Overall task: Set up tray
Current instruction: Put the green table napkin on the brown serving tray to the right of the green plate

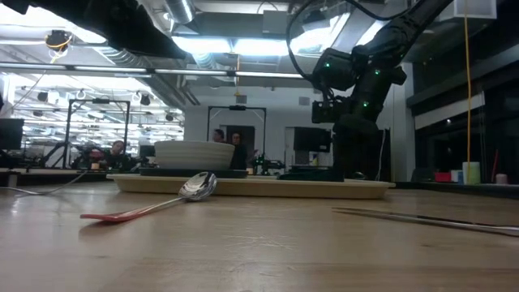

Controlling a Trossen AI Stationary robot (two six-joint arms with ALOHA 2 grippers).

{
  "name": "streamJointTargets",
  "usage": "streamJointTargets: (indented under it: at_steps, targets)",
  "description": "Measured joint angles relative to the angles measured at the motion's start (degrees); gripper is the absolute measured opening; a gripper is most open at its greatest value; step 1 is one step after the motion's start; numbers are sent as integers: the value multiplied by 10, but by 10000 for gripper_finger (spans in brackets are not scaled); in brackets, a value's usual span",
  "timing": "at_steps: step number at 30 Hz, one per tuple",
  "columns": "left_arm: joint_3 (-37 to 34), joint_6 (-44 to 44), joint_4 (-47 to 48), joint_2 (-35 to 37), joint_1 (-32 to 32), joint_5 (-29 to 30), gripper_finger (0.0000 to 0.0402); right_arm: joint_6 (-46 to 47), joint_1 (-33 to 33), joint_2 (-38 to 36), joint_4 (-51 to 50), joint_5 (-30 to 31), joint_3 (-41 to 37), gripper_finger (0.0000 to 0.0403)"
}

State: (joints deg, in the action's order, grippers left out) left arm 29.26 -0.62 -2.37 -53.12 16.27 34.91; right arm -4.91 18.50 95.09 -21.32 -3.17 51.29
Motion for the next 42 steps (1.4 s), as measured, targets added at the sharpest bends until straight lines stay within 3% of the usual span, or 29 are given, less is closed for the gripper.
streamJointTargets:
  at_steps: [12,25,30,37,42]
  targets:
    - [0,-1,0,0,0,0,4,-31,0,-4,-23,6,10,182]
    - [0,-2,0,0,0,0,3,-44,0,-7,-144,6,119,198]
    - [0,-2,0,0,0,0,4,-67,0,-12,-116,10,127,153]
    - [0,-2,5,0,0,0,4,-74,0,-12,-105,20,101,14]
    - [0,-2,5,0,0,0,4,-43,0,-12,-35,21,51,7]
